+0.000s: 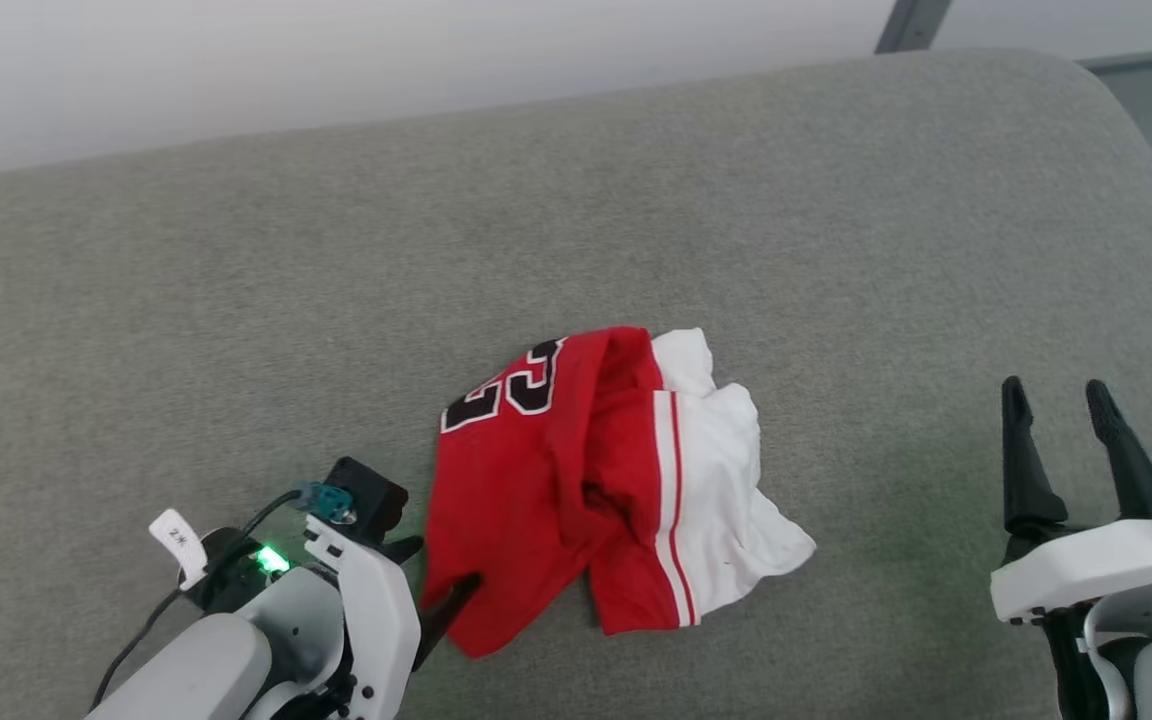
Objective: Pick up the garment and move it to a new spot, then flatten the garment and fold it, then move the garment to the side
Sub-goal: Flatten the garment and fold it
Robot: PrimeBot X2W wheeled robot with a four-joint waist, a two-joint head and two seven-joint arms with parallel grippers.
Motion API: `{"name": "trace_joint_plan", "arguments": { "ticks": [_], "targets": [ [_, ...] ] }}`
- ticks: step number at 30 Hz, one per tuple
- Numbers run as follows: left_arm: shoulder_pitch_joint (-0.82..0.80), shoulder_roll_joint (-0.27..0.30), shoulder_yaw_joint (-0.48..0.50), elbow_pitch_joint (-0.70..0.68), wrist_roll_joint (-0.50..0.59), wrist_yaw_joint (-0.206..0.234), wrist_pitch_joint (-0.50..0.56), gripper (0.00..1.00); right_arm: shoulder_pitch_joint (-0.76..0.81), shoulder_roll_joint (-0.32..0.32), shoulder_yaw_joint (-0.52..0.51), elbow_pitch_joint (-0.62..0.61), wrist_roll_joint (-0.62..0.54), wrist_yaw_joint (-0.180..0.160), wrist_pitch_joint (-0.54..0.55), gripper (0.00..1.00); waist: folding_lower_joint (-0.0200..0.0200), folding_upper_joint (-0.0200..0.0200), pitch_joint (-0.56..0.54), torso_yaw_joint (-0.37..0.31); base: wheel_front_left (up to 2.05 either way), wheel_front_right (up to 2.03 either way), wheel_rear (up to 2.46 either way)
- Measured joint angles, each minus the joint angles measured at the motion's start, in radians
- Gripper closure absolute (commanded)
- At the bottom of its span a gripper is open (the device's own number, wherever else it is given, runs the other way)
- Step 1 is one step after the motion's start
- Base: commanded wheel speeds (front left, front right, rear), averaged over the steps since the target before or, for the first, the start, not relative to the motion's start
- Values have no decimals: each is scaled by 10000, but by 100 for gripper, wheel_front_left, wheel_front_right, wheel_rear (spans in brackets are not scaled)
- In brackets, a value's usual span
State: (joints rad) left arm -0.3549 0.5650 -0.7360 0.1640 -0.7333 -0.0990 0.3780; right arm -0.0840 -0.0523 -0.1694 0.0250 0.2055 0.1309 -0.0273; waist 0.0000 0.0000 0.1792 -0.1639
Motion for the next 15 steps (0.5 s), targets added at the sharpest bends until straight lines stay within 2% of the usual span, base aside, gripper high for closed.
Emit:
{"name": "trace_joint_plan", "arguments": {
  "ticks": [9, 10, 11, 12, 15],
  "targets": [
    [-706, -138, -767, 859, 869, 276, 945, 0, -272, 8, 249, 617, 272, 0, -303, 0, 0, 1, 326, -388, 0, 0, 0],
    [-745, -161, -800, 913, 953, 276, 978, 15, -312, 12, 268, 656, 297, 0, -341, 0, 0, 1, 345, -401, 0, 0, 0],
    [-792, -198, -846, 968, 1022, 276, 989, 69, -328, 10, 268, 700, 301, 0, -360, 0, -1, 1, 364, -408, 0, 0, 0],
    [-843, -236, -869, 1011, 1028, 270, 1020, 100, -340, 10, 265, 740, 301, 0, -362, 0, 0, 0, 380, -406, 0, 0, 0],
    [-967, -313, -859, 1156, 1009, 245, 1016, 100, -407, 10, 238, 798, 301, 0, -391, 0, 0, 1, 392, -362, 0, 0, 0]
  ]
}}
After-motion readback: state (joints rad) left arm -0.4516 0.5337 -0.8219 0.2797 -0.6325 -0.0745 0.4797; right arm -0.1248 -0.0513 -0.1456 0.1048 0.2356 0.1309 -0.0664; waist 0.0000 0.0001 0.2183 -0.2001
